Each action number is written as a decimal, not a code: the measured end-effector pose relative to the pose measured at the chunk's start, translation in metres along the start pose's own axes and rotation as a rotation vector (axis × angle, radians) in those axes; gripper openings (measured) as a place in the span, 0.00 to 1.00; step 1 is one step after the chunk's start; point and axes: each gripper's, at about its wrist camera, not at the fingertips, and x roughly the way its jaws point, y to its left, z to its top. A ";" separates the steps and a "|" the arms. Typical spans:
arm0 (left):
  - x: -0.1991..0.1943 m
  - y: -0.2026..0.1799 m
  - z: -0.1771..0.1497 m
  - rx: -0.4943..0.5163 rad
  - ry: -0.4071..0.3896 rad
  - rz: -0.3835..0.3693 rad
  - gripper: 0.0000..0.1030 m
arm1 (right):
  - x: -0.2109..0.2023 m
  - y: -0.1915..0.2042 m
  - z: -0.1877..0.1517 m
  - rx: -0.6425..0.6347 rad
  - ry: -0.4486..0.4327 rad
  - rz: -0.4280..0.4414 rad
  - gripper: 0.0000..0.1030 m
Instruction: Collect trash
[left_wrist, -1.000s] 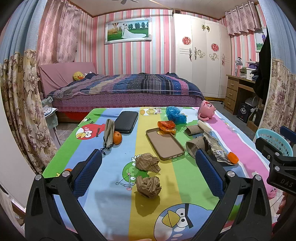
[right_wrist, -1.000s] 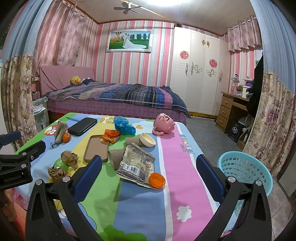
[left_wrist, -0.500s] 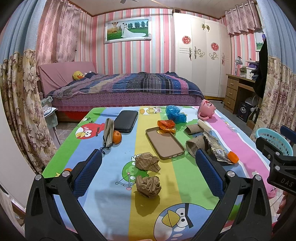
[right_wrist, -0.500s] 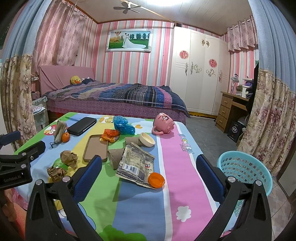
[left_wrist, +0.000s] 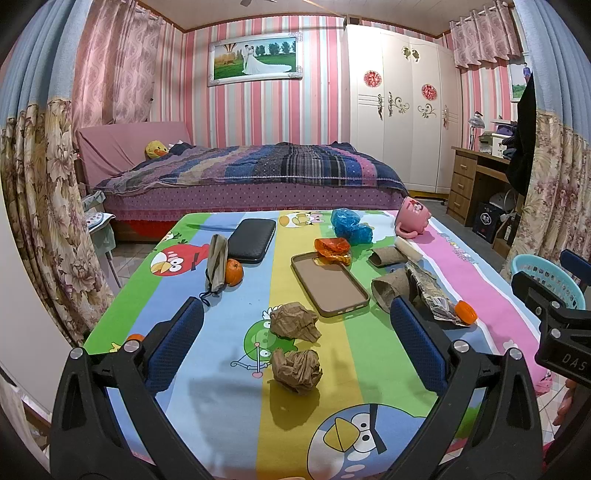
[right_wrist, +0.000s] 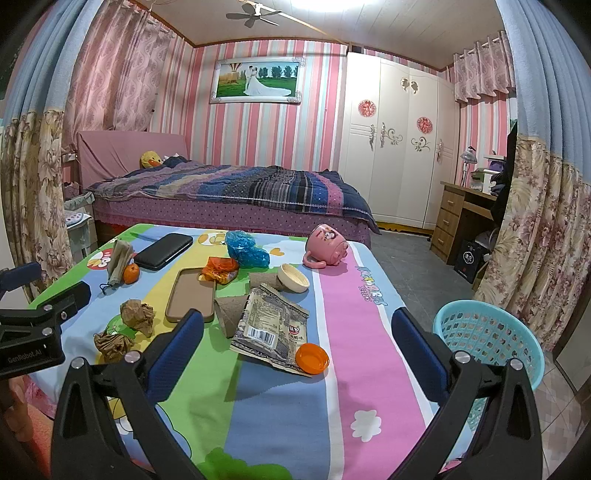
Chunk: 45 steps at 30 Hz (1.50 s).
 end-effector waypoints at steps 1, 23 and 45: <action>0.000 0.000 0.000 0.000 0.000 0.000 0.95 | 0.000 0.000 0.000 0.000 0.001 0.000 0.96; 0.000 0.000 0.000 0.000 0.003 0.000 0.95 | 0.003 -0.004 -0.003 0.002 0.001 -0.002 0.96; 0.001 0.001 0.000 0.000 0.006 -0.001 0.95 | 0.003 -0.004 -0.003 0.002 0.001 -0.003 0.96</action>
